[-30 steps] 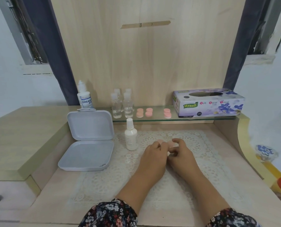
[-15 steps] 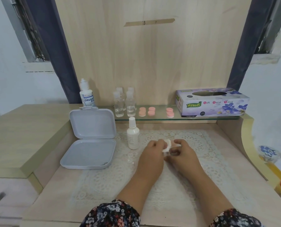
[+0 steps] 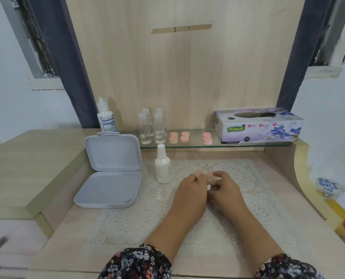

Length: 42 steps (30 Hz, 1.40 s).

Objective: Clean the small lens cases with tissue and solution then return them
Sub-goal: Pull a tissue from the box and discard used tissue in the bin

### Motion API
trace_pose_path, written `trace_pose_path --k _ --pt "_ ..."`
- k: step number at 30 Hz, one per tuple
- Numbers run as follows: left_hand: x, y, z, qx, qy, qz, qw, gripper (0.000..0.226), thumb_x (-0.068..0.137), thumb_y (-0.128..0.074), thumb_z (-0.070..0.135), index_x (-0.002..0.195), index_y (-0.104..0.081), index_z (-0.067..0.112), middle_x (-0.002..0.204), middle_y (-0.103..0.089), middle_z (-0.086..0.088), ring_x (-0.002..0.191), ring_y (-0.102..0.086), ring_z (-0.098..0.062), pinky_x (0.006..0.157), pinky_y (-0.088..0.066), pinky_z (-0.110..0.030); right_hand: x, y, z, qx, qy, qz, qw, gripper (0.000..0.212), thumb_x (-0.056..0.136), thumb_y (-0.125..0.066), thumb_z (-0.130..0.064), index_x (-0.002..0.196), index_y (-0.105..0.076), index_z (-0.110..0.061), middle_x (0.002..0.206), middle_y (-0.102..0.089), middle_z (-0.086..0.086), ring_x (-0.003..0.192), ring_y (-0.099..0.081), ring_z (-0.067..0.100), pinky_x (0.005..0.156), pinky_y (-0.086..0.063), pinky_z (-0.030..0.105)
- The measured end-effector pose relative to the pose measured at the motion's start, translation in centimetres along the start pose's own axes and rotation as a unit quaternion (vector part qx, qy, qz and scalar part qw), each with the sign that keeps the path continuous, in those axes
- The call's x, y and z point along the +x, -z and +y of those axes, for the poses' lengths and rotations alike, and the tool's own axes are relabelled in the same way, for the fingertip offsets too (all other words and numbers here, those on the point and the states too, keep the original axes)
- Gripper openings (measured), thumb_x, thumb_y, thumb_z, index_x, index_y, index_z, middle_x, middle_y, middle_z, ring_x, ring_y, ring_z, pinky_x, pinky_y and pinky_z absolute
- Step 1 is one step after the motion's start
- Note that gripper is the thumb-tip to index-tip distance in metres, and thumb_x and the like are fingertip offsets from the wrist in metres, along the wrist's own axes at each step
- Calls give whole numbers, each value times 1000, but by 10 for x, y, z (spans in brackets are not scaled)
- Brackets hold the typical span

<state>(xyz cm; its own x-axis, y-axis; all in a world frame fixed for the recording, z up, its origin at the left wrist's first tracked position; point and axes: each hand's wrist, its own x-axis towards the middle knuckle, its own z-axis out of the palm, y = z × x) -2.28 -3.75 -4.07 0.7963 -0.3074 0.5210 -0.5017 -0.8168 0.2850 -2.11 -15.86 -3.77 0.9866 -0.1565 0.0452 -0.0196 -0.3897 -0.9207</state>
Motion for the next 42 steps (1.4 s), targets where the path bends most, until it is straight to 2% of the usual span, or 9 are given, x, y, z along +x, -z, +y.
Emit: trace_pose_path --k 5,7,10,14,19,25,30,37,42 --pt "8 -1 -10 -179 102 -9 978 23 91 -47 7 98 -47 28 106 -55 4 93 -51 -9 77 -43 -21 0 -1 0 -14 2 1 1000 56 76 -75 -15 123 -47 -24 90 -67 -6 84 -62 7 68 -49 26" --pt "7 2 -12 -269 138 53 952 30 90 -49 1 91 -48 31 99 -56 7 91 -52 -2 77 -40 -13 1 -1 0 -20 -1 -5 1000 58 74 -77 -14 124 -47 -24 92 -67 -8 87 -62 5 69 -47 24" --pt "3 0 -19 -212 112 157 958 24 88 -53 -3 101 -59 17 102 -57 3 90 -52 -2 80 -41 -10 2 0 0 -18 -9 -9 1000 59 74 -77 -11 124 -48 -23 93 -68 -9 89 -61 5 73 -49 26" --pt "-3 -9 -19 -77 13 72 994 21 82 -55 0 100 -61 7 97 -60 -10 79 -59 -24 64 -51 -35 1 0 -1 -21 -3 -5 1000 55 75 -75 -15 123 -48 -23 93 -67 -8 86 -63 6 72 -52 29" --pt "-6 -8 -15 11 -49 22 998 23 66 -62 -5 84 -59 9 75 -56 -6 58 -49 -22 46 -36 -26 0 0 -2 -12 2 4 1000 52 75 -72 -13 123 -50 -19 86 -67 -6 79 -63 8 68 -52 30" --pt "-1 -4 -12 -34 16 -9 999 28 88 -47 2 112 -55 14 104 -55 -6 89 -51 -23 71 -45 -33 -1 -1 -1 -11 8 -3 1000 52 78 -70 -13 125 -49 -21 89 -66 -9 81 -62 7 69 -53 32" --pt "5 -2 -12 -140 98 -30 985 17 95 -45 11 105 -53 23 106 -55 1 94 -52 -14 79 -45 -27 1 -1 0 -16 12 -5 1000 52 77 -74 -19 122 -49 -26 94 -65 -8 84 -62 7 69 -51 29" --pt "9 12 -17 -403 256 143 867 25 92 -54 2 91 -54 26 94 -63 9 80 -57 6 67 -43 -9 -1 3 -2 56 39 53 996 41 80 -73 -6 110 -57 -28 97 -63 -6 82 -59 6 63 -44 12" --pt "14 15 -15 -547 346 72 758 14 94 -54 7 102 -58 17 102 -66 -4 87 -65 -17 72 -54 -28 -3 3 -9 126 89 71 986 44 79 -73 0 103 -58 -32 95 -66 -7 83 -62 5 72 -48 14"
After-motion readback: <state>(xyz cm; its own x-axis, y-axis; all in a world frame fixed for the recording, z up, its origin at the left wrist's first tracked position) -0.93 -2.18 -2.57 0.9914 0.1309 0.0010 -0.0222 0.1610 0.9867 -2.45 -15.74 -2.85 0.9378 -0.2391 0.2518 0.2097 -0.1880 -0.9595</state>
